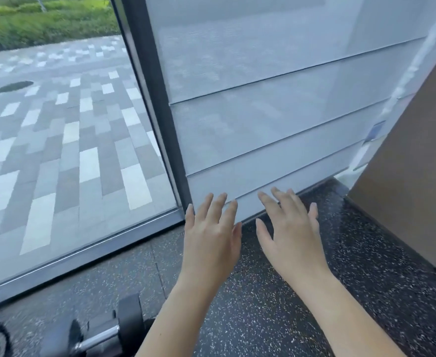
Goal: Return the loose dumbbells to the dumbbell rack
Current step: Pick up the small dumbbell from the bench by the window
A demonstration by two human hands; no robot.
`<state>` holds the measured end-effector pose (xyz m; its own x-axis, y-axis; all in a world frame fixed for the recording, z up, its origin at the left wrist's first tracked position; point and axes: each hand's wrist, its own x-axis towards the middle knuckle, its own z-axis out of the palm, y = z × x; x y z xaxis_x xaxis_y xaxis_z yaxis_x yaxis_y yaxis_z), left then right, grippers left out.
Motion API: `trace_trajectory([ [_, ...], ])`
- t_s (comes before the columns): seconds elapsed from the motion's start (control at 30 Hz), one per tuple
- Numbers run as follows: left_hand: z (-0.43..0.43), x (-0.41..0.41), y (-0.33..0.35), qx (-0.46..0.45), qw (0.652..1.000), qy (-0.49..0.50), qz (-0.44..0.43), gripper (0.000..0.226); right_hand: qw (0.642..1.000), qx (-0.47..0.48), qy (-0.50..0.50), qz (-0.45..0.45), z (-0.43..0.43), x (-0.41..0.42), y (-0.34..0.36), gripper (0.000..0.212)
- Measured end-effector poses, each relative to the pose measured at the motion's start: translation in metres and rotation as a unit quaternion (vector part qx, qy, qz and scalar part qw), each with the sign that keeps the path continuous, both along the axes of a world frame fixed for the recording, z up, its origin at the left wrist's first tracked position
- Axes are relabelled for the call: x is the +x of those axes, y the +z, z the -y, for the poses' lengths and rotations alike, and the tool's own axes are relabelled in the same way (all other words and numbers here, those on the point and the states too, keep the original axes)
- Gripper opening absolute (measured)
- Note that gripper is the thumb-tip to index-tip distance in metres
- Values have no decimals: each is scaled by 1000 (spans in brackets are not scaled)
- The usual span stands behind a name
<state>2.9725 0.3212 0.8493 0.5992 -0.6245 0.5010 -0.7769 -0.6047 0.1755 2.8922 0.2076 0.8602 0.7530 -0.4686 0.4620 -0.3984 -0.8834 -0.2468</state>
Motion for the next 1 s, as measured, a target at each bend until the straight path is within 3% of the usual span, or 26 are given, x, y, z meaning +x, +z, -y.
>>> trace_trajectory([
  [0.37,52,24,-19,10,995,-97,-18,37,996,53,-67,5,33,9,-7,48],
  [0.53,81,69,-28,25,990,-132,-43,39,991,73,-106,-42,54,43,-14,46],
  [0.83,159,162,-16,-3,967,-247,-58,42,972,82,-215,-50,108,113,10,44],
  [1.0,216,166,-19,1,941,-329,-80,43,948,119,-290,-47,136,108,6,46],
])
